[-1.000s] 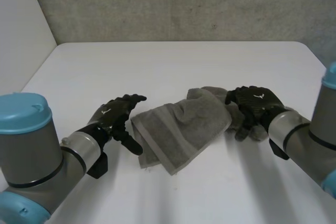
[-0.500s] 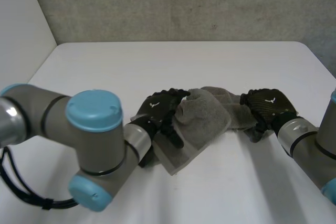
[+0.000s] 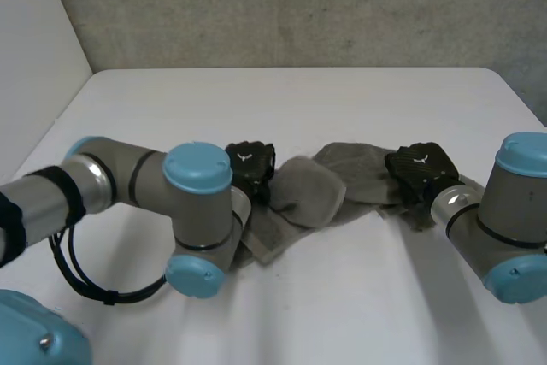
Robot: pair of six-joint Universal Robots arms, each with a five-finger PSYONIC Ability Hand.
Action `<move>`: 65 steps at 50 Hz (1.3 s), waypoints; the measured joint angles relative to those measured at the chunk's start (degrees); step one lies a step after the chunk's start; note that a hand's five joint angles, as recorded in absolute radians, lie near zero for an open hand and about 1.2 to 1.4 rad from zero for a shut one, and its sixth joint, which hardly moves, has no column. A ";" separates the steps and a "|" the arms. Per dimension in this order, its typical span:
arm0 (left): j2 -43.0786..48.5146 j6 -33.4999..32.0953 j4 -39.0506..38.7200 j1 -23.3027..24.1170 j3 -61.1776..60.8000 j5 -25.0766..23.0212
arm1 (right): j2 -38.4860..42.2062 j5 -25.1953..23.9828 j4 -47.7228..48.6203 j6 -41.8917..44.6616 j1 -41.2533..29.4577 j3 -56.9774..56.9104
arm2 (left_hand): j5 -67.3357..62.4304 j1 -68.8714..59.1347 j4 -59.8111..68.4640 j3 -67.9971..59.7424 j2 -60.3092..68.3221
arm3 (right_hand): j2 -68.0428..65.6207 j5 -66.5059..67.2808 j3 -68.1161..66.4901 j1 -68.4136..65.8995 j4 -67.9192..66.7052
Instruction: Fold the towel.
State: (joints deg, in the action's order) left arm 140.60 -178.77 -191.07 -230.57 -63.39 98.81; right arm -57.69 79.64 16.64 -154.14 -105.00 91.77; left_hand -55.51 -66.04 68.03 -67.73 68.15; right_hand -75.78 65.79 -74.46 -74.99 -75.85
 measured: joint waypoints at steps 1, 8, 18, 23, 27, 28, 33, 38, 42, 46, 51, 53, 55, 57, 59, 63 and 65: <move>-1.16 0.06 0.09 -0.21 -0.35 0.05 | 0.33 0.04 -0.15 0.28 0.02 -0.64 | -0.54 -0.23 0.65 -0.57 0.54 | -0.18 0.24 -0.58 -0.04 -0.76; -11.09 0.48 0.77 -1.22 -4.25 -0.21 | -2.72 0.22 -2.42 0.23 0.72 -2.77 | -1.04 -0.79 1.49 -1.43 1.35 | -0.18 0.23 -0.58 -0.04 -0.78; -33.63 0.08 9.88 -2.16 -14.09 -0.90 | -23.77 -6.67 -21.87 -0.15 3.37 -7.10 | -1.48 -0.80 1.71 -1.65 1.52 | -0.18 0.28 -1.74 -0.05 -0.78; -43.67 -0.02 18.22 -4.27 -17.52 -1.01 | -32.48 -13.85 -36.20 -0.12 8.02 -14.85 | -1.48 -0.82 1.72 -1.68 1.52 | -0.18 0.23 -1.74 -0.05 -0.77; -48.15 -0.04 23.27 -7.48 -18.64 -1.27 | -33.83 -18.69 -45.38 0.05 11.51 -21.47 | -1.48 -1.05 1.72 -1.69 1.52 | -0.18 0.23 -1.74 -0.05 -0.77; -49.02 -0.03 24.66 -8.85 -18.82 -1.51 | -33.07 -20.28 -48.54 0.17 12.61 -23.84 | -1.48 -1.05 1.72 -1.69 1.52 | -0.18 0.23 -1.74 -0.06 -0.77; -49.68 0.13 28.22 -14.99 -19.51 -3.88 | -25.95 -23.81 -57.51 1.40 14.46 -31.03 | -1.48 -1.05 1.73 -1.69 1.52 | -0.18 0.24 -1.74 -0.08 -0.77; -43.44 0.35 29.03 -21.02 -20.25 -9.12 | -13.77 -23.85 -63.63 5.18 14.04 -37.28 | -1.48 -1.77 1.73 -1.69 1.52 | -0.18 0.24 -1.74 -0.08 -0.77; -34.69 0.60 28.44 -23.11 -18.97 -12.58 | -2.45 -21.05 -65.03 7.74 11.36 -42.82 | -1.49 -1.89 1.73 -1.69 1.52 | -0.18 0.24 -1.74 -0.08 -0.77; -24.42 0.92 26.40 -23.43 -14.73 -14.07 | 8.72 -16.53 -64.18 8.71 6.91 -50.46 | -2.18 -1.89 1.73 -1.69 1.52 | -0.18 0.45 -1.74 -0.08 -0.77; -13.31 1.15 20.41 -23.11 -6.65 -14.16 | 21.40 -8.89 -58.19 8.89 2.06 -61.89 | 2.02 4.27 -6.57 6.26 -6.69 | 23.72 -23.73 21.72 22.36 23.02; -11.33 1.16 18.39 -23.03 -4.55 -14.06 | 23.95 -6.55 -55.49 8.96 1.29 -64.36 | 10.91 11.49 -13.21 12.90 -13.31 | 39.41 -38.44 35.73 37.70 36.93; -9.69 1.13 15.58 -22.96 -2.16 -13.85 | 26.01 -3.96 -51.95 8.96 0.70 -66.45 | 31.17 30.97 -32.96 32.25 -33.16 | 57.78 -57.98 55.30 55.74 55.74; -9.43 1.09 13.79 -22.97 -1.00 -13.68 | 26.48 -2.64 -49.80 8.79 0.51 -67.07 | 45.31 46.37 -47.29 46.91 -47.52 | 61.55 -62.26 59.64 59.52 60.57; -10.32 1.05 12.31 -22.97 -0.45 -13.54 | 25.82 -1.71 -47.87 8.35 0.40 -66.89 | 49.50 50.13 -52.55 52.39 -52.71 | 62.02 -62.28 60.56 60.69 60.90; -14.77 0.91 11.03 -23.01 -2.34 -13.57 | 21.18 -1.50 -45.92 6.75 0.54 -62.83 | 52.91 54.41 -56.76 56.60 -57.02 | 62.02 -62.28 60.56 61.07 60.90; -18.18 0.70 10.76 -23.04 -4.92 -13.72 | 17.27 -2.14 -45.37 5.96 0.75 -58.77 | 53.31 55.20 -57.65 57.39 -57.81 | 62.02 -62.27 60.56 61.07 60.90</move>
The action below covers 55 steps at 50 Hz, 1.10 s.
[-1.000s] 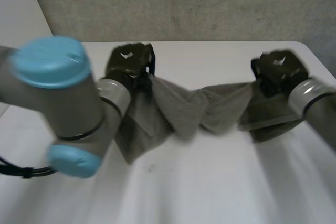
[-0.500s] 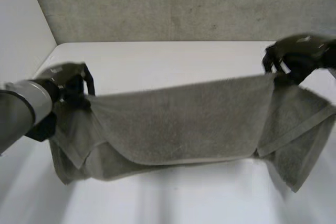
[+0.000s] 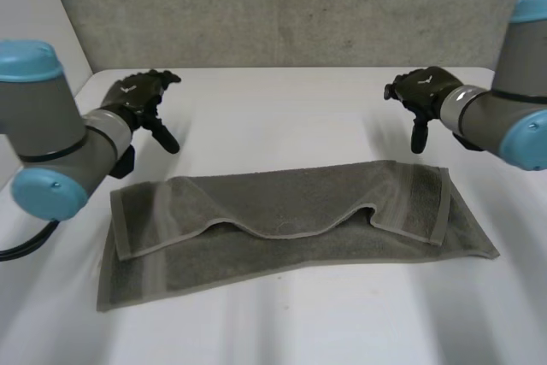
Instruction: Fold the towel.
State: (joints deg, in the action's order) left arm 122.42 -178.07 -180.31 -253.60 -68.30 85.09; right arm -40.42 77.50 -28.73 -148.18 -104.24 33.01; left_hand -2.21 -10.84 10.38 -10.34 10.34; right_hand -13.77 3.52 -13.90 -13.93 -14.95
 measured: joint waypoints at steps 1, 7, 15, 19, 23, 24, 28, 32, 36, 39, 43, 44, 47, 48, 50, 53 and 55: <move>-2.15 -0.14 -0.15 -0.02 -1.79 -0.09 | -2.55 -0.61 0.28 -0.32 0.13 2.84 | 0.00 0.00 -0.22 0.16 -0.17 | 0.00 -0.01 0.00 0.00 0.00; -12.93 -0.84 -0.77 -0.30 -13.34 -0.34 | -17.06 -4.31 2.55 -0.89 0.66 21.41 | 0.26 0.00 -0.14 0.13 -0.11 | 0.00 -0.01 0.00 0.10 0.00; -21.52 -5.17 -1.03 -0.64 -27.97 -0.08 | -30.12 -5.07 9.76 -0.78 0.67 44.83 | 0.25 -0.22 0.96 -1.07 1.08 | -2.31 3.32 -2.15 -2.25 -0.76; -23.52 -9.12 -1.70 -0.79 -34.68 -0.04 | -34.04 -4.86 15.62 -0.78 0.64 56.02 | 0.25 -0.35 1.23 -1.30 1.34 | -3.10 4.53 -3.01 -3.07 -1.73; -24.05 -11.28 -4.64 -0.88 -39.66 -0.15 | -36.01 -4.74 21.04 -0.78 0.63 64.59 | 0.05 -1.43 1.99 -1.30 2.07 | -3.10 4.54 -3.01 -3.07 -1.73; -24.02 -11.45 -5.47 -0.89 -40.37 -0.20 | -36.20 -4.74 21.91 -0.79 0.62 65.85 | 0.04 -1.52 2.07 -1.30 2.16 | -3.10 4.54 -3.01 -3.08 -1.73; -23.46 -11.84 -10.72 -0.62 -43.53 -0.44 | -36.71 -4.72 26.71 -0.80 0.62 71.99 | 0.03 -1.68 2.32 -1.30 2.40 | -3.10 4.54 -3.01 -3.08 -1.73; -22.21 -11.61 -14.84 0.43 -44.56 -0.58 | -36.67 -4.69 30.25 -0.93 0.62 75.23 | 0.03 -1.68 2.33 -1.30 2.48 | -3.10 4.55 -3.01 -3.08 -1.73; -19.37 -11.15 -18.52 3.30 -43.92 -0.61 | -36.56 -4.40 33.75 -1.53 0.99 76.99 | 0.03 -1.68 2.33 -1.30 2.48 | -3.09 4.44 -3.01 -3.07 -1.73; -17.35 -11.01 -19.79 5.04 -42.90 -0.49 | -36.54 -4.14 35.41 -2.25 1.39 77.51 | 0.03 -1.68 2.33 -1.30 2.49 | -2.95 4.00 -2.87 -2.88 -1.61; -13.20 -10.93 -21.17 7.76 -40.37 -0.23 | -36.57 -3.72 38.09 -5.18 1.89 78.02 | 0.03 -1.68 2.33 -1.30 2.49 | -2.94 2.24 -2.79 -2.29 -1.59; -12.07 -10.94 -21.48 8.35 -39.58 -0.18 | -36.60 -3.66 38.55 -6.23 1.95 78.07 | 0.03 -1.68 2.33 -1.30 2.49 | -2.70 1.72 -2.50 -2.10 -1.43; -9.53 -11.04 -22.14 9.52 -37.79 -0.10 | -36.68 -3.60 39.52 -9.51 1.97 77.98 | 0.03 -1.68 2.33 -1.30 2.49 | -1.16 0.44 -0.74 -0.85 -0.44; -8.65 -11.10 -22.36 9.87 -37.17 -0.09 | -36.70 -3.59 39.77 -10.72 1.92 77.86 | 0.03 -1.68 2.33 -1.30 2.49 | -0.50 0.38 -0.16 -0.26 -0.23; -7.57 -11.18 -22.63 10.26 -36.34 -0.07 | -36.69 -3.58 40.08 -12.58 1.78 77.58 | 0.03 -1.73 2.41 -1.30 2.59 | -0.42 0.38 -0.02 0.16 -0.23; -5.69 -11.33 -23.05 10.85 -34.74 -0.02 | -36.46 -3.58 40.59 -15.77 1.34 76.90 | -1.45 -2.59 3.18 -1.30 3.25 | -0.41 0.38 -0.02 0.38 -0.23; -4.82 -11.38 -23.19 11.05 -33.85 0.04 | -36.03 -3.57 40.87 -17.16 0.81 76.40 | -2.81 -4.04 4.50 -1.30 4.59 | -0.42 0.38 -0.02 0.38 -0.23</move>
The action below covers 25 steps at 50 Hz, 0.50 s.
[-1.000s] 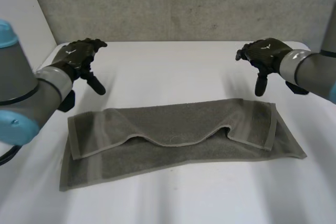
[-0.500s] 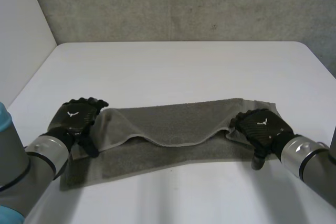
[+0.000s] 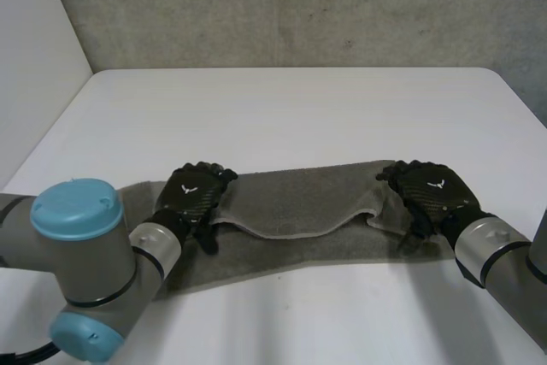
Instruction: Fold the towel.
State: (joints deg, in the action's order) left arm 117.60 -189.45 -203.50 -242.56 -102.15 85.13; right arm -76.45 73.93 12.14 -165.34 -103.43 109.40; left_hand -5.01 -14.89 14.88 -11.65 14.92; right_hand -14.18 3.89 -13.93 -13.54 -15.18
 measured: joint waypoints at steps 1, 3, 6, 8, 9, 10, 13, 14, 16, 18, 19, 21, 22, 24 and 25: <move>0.51 -0.02 -0.06 0.09 0.58 0.04 | 0.42 0.01 0.17 -0.79 -0.51 -0.40 | -1.35 -1.36 1.40 0.00 1.37 | 0.00 0.00 0.00 0.00 0.00; 1.44 -0.04 -0.15 0.18 1.74 0.11 | 1.78 0.11 0.54 -2.13 -2.06 -1.65 | -3.63 -3.60 3.62 0.00 3.62 | 0.00 0.00 0.00 0.00 0.00; 2.66 -0.05 -0.22 0.21 3.39 0.18 | 3.94 0.65 0.87 -3.16 -4.31 -3.80 | -6.49 -6.61 6.65 0.00 6.68 | 0.00 0.00 0.00 -0.08 0.00; 3.34 -0.05 -0.19 0.21 4.24 0.20 | 5.55 1.34 0.98 -3.53 -5.64 -5.48 | -8.04 -8.21 8.05 0.00 8.14 | 0.00 0.00 0.00 -0.08 0.00; 3.81 -0.05 -0.21 0.20 4.97 0.20 | 6.58 1.82 0.98 -3.67 -6.34 -6.54 | -8.90 -9.07 8.99 0.00 8.98 | 0.00 0.00 0.00 -0.08 0.00; 4.09 -0.05 -0.20 0.20 5.34 0.20 | 7.28 2.15 0.98 -3.74 -6.76 -7.27 | -9.38 -9.50 9.47 0.00 9.46 | 0.00 0.00 0.00 -0.08 0.00; 5.26 -0.05 -0.18 0.19 6.81 0.19 | 9.90 3.56 0.85 -3.81 -7.99 -10.14 | -11.37 -11.66 11.54 0.00 11.59 | -0.16 0.13 -0.10 -0.24 -0.02; 5.74 -0.05 -0.16 0.19 7.34 0.19 | 11.06 4.10 0.78 -3.78 -8.43 -11.44 | -12.28 -12.57 12.45 0.00 12.59 | -0.18 0.21 -0.16 -0.68 -0.07; 6.51 -0.06 -0.15 0.20 8.18 0.19 | 12.55 4.76 0.67 -3.67 -8.91 -13.16 | -15.06 -15.55 15.23 0.00 15.40 | -0.44 1.70 -1.33 -1.89 -0.41; 7.45 -0.10 -0.14 0.22 9.23 0.21 | 14.58 5.52 0.52 -3.47 -9.33 -15.39 | -17.63 -18.27 18.03 0.00 18.00 | -3.42 4.61 -3.94 -4.28 -2.42; 7.66 -0.11 -0.14 0.22 9.44 0.22 | 15.13 5.75 0.48 -3.41 -9.40 -15.99 | -18.64 -19.31 18.96 0.00 19.19 | -4.27 5.66 -4.72 -5.03 -3.21; 8.62 -0.15 -0.13 0.23 10.55 0.25 | 17.25 6.77 0.27 -3.12 -9.60 -18.35 | -22.19 -22.83 22.51 0.00 22.75 | -11.44 12.02 -11.70 -11.49 -9.73; 8.84 -0.16 -0.13 0.23 10.79 0.26 | 17.86 7.09 0.21 -3.00 -9.63 -19.07 | -23.54 -24.35 23.87 0.00 23.86 | -15.44 15.67 -14.89 -15.25 -13.37; 9.51 -0.19 -0.13 0.24 11.64 0.28 | 19.27 7.92 -0.02 -2.62 -9.68 -20.77 | -28.78 -29.12 29.11 0.00 29.00 | -23.93 24.35 -23.85 -23.84 -22.45; 9.92 -0.21 -0.14 0.24 12.21 0.30 | 20.21 8.55 -0.23 -2.19 -9.68 -22.07 | -31.93 -32.34 32.28 0.00 32.20 | -34.35 33.29 -33.99 -34.04 -32.64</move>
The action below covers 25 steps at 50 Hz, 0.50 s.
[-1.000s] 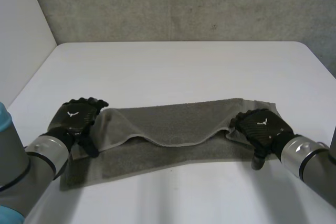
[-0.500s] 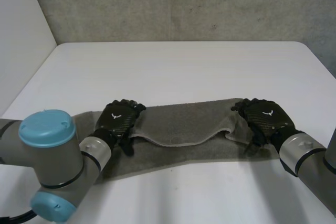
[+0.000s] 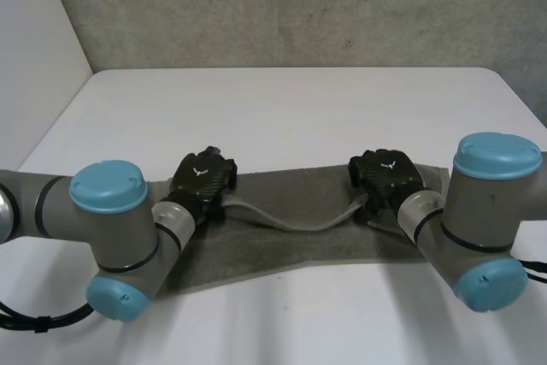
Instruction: Fold the towel.
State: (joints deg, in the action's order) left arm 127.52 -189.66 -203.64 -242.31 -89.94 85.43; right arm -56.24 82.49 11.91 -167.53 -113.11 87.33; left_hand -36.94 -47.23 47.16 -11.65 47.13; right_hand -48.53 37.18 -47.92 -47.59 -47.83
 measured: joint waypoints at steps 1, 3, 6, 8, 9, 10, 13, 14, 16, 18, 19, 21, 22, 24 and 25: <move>0.39 -0.03 0.00 0.00 0.61 0.09 | 0.77 0.46 -0.22 0.48 0.00 -1.22 | -3.62 -3.51 3.69 0.00 3.66 | -10.09 10.04 -8.93 -10.28 -9.06; 0.92 -0.11 -0.01 0.01 1.77 0.37 | 1.75 1.02 -0.59 1.36 0.03 -3.04 | -8.46 -8.75 8.59 0.00 9.06 | -22.10 23.13 -21.77 -22.77 -22.11; 1.62 -0.61 -0.01 0.00 4.00 1.29 | 2.85 1.59 -1.15 3.06 0.05 -6.42 | -15.69 -15.90 15.95 0.00 15.96 | -26.29 28.77 -28.29 -28.01 -28.69; 1.95 -1.42 -0.05 0.00 6.05 2.15 | 3.39 1.76 -1.40 4.58 0.06 -9.80 | -17.94 -17.56 18.60 0.00 18.60 | -26.29 28.77 -28.29 -28.01 -28.69; 2.12 -2.25 -0.10 0.00 7.83 2.75 | 3.67 1.81 -1.51 5.63 0.07 -12.29 | -18.69 -18.36 19.60 0.00 19.77 | -26.29 28.78 -28.29 -28.01 -28.69; 2.21 -3.21 -0.18 0.00 9.88 3.33 | 3.98 1.82 -1.55 6.70 0.07 -14.88 | -19.55 -18.96 20.65 0.00 20.65 | -26.34 28.78 -28.29 -28.08 -28.69; 2.36 -5.96 -0.73 -0.02 16.05 4.51 | 4.78 1.76 -1.46 10.25 0.08 -23.58 | -20.59 -19.69 21.89 0.00 21.94 | -27.97 29.45 -28.29 -28.07 -28.69; 2.33 -6.46 -0.90 -0.03 17.32 4.68 | 4.90 1.72 -1.39 10.98 0.08 -25.40 | -20.69 -19.86 21.98 0.00 22.06 | -28.03 29.40 -28.29 -28.07 -28.69; 2.18 -7.87 -1.73 -0.08 21.91 5.06 | 5.22 1.54 -0.97 13.19 0.09 -31.11 | -20.72 -20.06 22.28 0.00 22.28 | -28.03 29.40 -28.29 -28.08 -28.70; 1.40 -9.08 -3.90 -0.26 29.14 5.36 | 5.28 1.24 0.78 15.84 0.09 -39.61 | -20.73 -20.17 22.37 0.00 22.42 | -28.04 29.40 -28.29 -28.08 -28.70; 1.04 -9.25 -5.04 -0.37 32.20 5.44 | 5.20 1.14 1.96 16.51 0.10 -42.67 | -21.04 -20.17 22.41 0.00 22.46 | -28.04 29.40 -28.29 -28.08 -28.70; 0.38 -9.12 -6.74 -0.55 36.30 5.51 | 4.90 1.06 3.70 17.01 0.12 -45.99 | -21.14 -20.17 22.49 0.00 22.51 | -28.04 29.40 -28.29 -28.08 -28.70; -0.28 -8.72 -8.26 -0.71 39.78 5.57 | 4.30 0.98 6.15 17.08 0.18 -49.30 | -21.14 -20.17 22.54 0.00 22.53 | -28.04 29.40 -28.29 -28.08 -28.70; -1.00 -7.76 -9.99 -0.94 43.70 5.58 | 3.59 0.88 8.67 16.67 0.31 -51.88 | -21.32 -20.20 22.55 0.00 22.54 | -28.04 29.40 -28.29 -28.08 -28.70; -1.40 -6.94 -10.81 -1.10 45.57 5.57 | 3.10 0.67 9.94 16.20 0.41 -53.06 | -21.56 -20.42 22.57 0.00 22.55 | -28.04 29.40 -28.29 -28.08 -28.70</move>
State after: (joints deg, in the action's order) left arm 126.11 -196.60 -214.45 -243.41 -44.38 90.99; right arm -53.14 83.16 21.85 -151.33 -112.71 34.27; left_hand -58.49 -67.65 69.72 -11.65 69.68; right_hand -76.57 66.58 -76.21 -75.67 -76.53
